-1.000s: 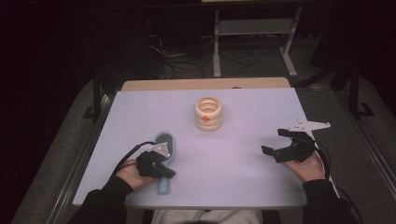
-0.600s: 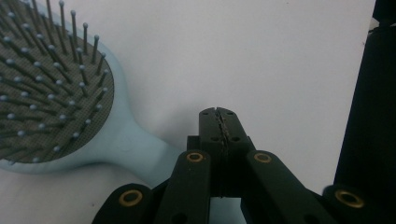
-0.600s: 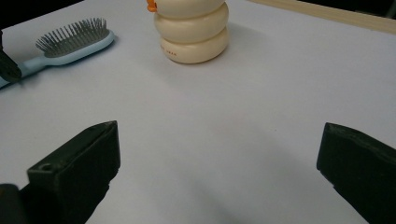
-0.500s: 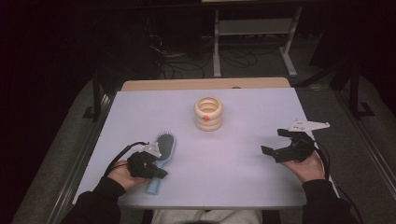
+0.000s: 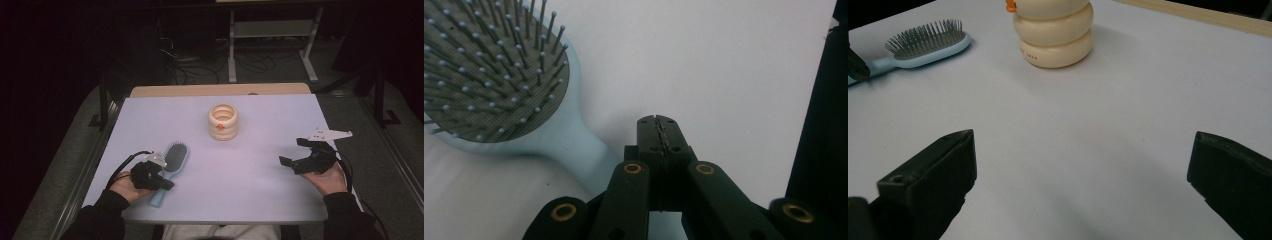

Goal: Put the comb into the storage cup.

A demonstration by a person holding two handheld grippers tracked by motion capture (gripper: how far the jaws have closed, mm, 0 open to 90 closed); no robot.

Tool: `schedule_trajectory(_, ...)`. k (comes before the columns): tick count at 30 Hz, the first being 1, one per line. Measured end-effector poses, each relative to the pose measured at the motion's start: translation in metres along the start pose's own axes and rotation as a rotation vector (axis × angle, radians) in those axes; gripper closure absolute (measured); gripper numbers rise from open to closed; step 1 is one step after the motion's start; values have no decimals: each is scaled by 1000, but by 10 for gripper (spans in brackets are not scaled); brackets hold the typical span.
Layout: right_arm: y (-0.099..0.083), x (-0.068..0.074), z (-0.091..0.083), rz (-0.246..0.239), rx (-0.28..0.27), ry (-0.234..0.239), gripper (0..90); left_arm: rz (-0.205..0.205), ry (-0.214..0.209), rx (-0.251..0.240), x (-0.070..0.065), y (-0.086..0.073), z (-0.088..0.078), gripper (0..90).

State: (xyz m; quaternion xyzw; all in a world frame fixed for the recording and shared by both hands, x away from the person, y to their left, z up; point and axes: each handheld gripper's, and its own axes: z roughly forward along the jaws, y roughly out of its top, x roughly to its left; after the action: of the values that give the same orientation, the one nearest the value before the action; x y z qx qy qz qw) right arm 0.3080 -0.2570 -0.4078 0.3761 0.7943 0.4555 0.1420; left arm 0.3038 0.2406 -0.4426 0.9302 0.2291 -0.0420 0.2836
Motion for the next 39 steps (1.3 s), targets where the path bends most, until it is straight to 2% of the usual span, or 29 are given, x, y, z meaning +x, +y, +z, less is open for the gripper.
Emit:
schedule_trajectory(3, 0, 0, 0, -1, 0, -1, 0, -1, 3, 1, 2, -1, -2, 900)
schedule_trajectory(16, 0, 0, -2, -4, -11, -5, 0, -62, 34, -28, 18, -15, -14, 900)
schedule_trajectory(39, 1, 1, -2, -12, -12, -5, 0, -90, 71, -42, 31, -23, -24, 900)
